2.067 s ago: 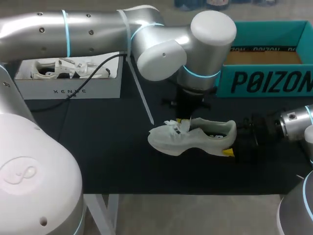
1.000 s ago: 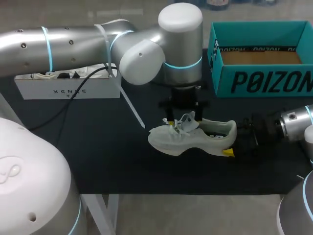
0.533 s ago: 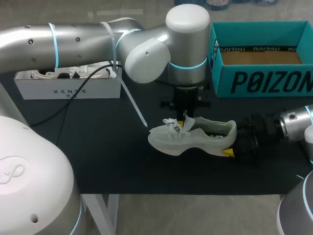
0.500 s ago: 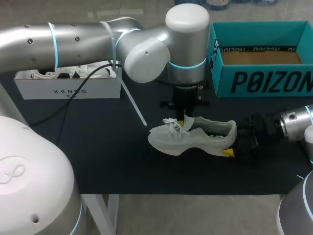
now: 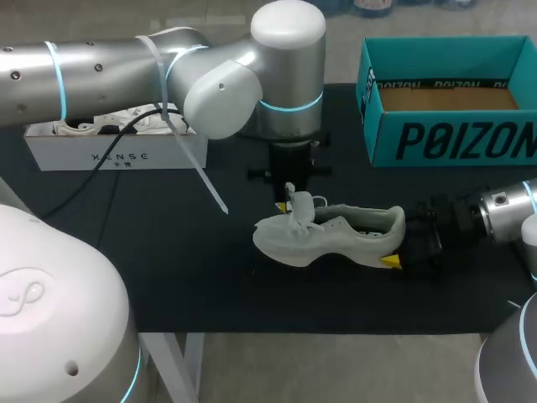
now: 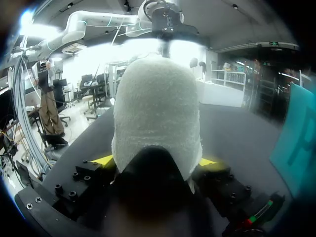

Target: Take the shoe out of the shoebox, open the shoe tongue, remove and reinsert the insole, then place the shoe into the shoebox

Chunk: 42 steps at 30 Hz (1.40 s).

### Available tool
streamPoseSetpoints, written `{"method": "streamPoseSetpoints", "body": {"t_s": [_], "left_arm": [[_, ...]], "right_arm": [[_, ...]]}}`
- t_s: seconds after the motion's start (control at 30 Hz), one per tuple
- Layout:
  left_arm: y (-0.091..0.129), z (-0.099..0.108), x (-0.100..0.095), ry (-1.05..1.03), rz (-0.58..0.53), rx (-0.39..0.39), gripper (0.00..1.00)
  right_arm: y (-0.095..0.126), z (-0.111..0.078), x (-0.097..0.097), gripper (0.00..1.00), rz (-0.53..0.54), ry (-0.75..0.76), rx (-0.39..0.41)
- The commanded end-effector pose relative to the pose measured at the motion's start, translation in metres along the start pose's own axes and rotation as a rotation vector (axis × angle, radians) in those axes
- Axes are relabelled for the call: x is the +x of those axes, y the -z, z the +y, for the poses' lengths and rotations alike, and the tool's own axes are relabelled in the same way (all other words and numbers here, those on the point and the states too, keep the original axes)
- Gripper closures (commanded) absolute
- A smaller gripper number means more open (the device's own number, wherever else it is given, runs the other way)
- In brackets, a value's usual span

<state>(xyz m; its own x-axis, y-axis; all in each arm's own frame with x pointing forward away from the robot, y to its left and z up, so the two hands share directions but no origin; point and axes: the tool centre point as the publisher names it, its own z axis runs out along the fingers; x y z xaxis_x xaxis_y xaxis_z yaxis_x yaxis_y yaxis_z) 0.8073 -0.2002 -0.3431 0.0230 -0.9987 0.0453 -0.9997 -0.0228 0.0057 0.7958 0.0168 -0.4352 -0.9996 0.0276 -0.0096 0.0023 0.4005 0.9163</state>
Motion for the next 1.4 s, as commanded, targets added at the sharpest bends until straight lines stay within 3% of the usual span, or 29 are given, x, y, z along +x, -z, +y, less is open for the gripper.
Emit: {"method": "streamPoseSetpoints", "body": {"t_s": [0.03, 0.33, 0.73, 0.93, 1.1, 1.17, 1.4], "left_arm": [[-0.007, -0.001, -0.009, -0.009, 0.032, -0.014, 0.00], [0.002, -0.001, -0.009, -0.050, 0.072, -0.005, 0.00], [0.042, -0.004, 0.014, -0.258, 0.097, 0.032, 0.00], [0.068, -0.001, 0.027, -0.578, 0.079, 0.031, 0.00], [0.071, 0.021, 0.028, -1.166, -0.042, 0.037, 0.00], [0.065, 0.037, 0.017, -1.486, -0.101, -0.052, 0.00], [0.065, 0.037, 0.017, -1.486, -0.101, -0.052, 0.00]], "right_arm": [[-0.005, -0.004, 0.000, 1.00, -0.002, -0.001, 0.004], [-0.005, -0.004, 0.000, 1.00, -0.002, -0.001, 0.004], [-0.005, -0.004, 0.000, 1.00, -0.002, -0.001, 0.004], [-0.005, -0.004, 0.000, 1.00, -0.002, -0.001, 0.004], [-0.005, -0.004, 0.000, 1.00, -0.002, -0.001, 0.004], [-0.005, -0.004, 0.000, 1.00, -0.002, -0.001, 0.004], [-0.005, -0.004, 0.000, 1.00, -0.002, -0.001, 0.004]]}}
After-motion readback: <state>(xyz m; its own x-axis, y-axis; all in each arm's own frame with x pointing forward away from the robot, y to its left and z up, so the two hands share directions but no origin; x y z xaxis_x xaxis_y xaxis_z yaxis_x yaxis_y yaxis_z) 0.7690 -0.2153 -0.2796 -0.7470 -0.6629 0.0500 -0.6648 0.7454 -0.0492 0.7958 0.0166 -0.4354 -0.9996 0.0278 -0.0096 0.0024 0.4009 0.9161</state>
